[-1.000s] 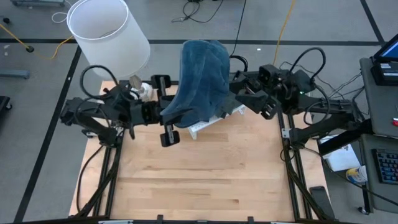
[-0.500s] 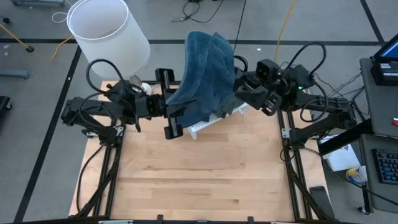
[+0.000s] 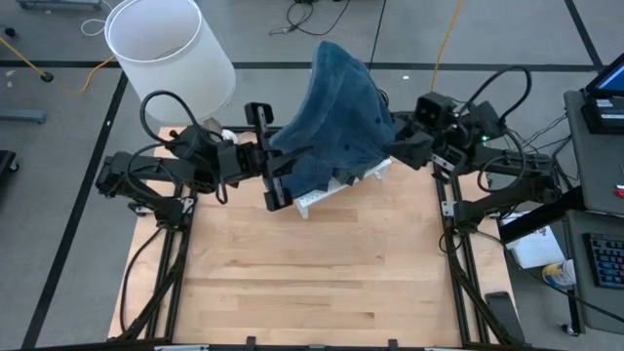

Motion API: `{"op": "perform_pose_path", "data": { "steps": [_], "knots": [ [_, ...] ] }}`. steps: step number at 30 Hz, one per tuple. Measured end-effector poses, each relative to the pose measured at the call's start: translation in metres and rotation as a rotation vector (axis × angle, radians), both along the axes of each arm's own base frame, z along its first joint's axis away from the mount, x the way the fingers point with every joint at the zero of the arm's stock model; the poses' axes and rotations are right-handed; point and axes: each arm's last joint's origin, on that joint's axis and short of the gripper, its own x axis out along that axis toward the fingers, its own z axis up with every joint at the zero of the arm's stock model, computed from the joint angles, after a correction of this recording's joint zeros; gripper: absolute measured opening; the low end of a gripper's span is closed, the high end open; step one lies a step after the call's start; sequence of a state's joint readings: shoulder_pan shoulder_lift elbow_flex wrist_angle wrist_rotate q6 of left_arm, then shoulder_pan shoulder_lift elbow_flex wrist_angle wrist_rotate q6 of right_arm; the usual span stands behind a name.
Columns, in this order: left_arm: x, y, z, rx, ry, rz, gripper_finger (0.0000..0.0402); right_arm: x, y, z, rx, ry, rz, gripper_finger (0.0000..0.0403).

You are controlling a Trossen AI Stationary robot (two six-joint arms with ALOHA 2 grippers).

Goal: Pick & Place hat
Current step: Stack the blue cap on top of the other blue caps on the shelf

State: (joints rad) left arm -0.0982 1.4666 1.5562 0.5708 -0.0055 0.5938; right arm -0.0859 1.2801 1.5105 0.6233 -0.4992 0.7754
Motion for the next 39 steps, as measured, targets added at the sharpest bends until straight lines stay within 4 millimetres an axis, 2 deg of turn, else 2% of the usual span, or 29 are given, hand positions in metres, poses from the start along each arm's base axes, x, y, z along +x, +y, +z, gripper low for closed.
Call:
{"op": "perform_pose_path", "data": {
  "steps": [4, 9, 12, 16, 22, 30, 39],
  "knots": [
    [0.0, 0.001, 0.0, -0.043, 0.003, 0.021, 0.0032, -0.004, 0.001, 0.002, -0.004, -0.011, 0.002, 0.0011],
    [0.0, 0.002, 0.0, -0.095, 0.008, 0.003, 0.0064, -0.013, 0.0, 0.006, -0.004, -0.018, -0.005, 0.0006],
    [0.002, 0.003, -0.003, -0.203, 0.045, -0.018, 0.0078, -0.024, -0.005, 0.01, 0.007, 0.006, -0.021, 0.0004],
    [0.005, 0.002, -0.012, -0.309, 0.185, -0.044, 0.0085, -0.037, -0.014, 0.016, 0.025, 0.119, -0.064, 0.0003],
    [0.011, -0.009, -0.03, -0.44, 0.402, -0.135, 0.0087, -0.042, -0.022, 0.027, -0.101, 0.296, -0.121, 0.0002],
    [0.01, -0.032, -0.054, -0.592, 0.665, -0.216, 0.0087, -0.035, -0.031, 0.032, -0.316, 0.382, -0.096, 0.0001],
    [0.002, -0.062, -0.07, -0.756, 0.886, -0.36, 0.0088, -0.01, -0.041, 0.03, -0.364, 0.441, 0.07, 0.0001]
  ]
}}
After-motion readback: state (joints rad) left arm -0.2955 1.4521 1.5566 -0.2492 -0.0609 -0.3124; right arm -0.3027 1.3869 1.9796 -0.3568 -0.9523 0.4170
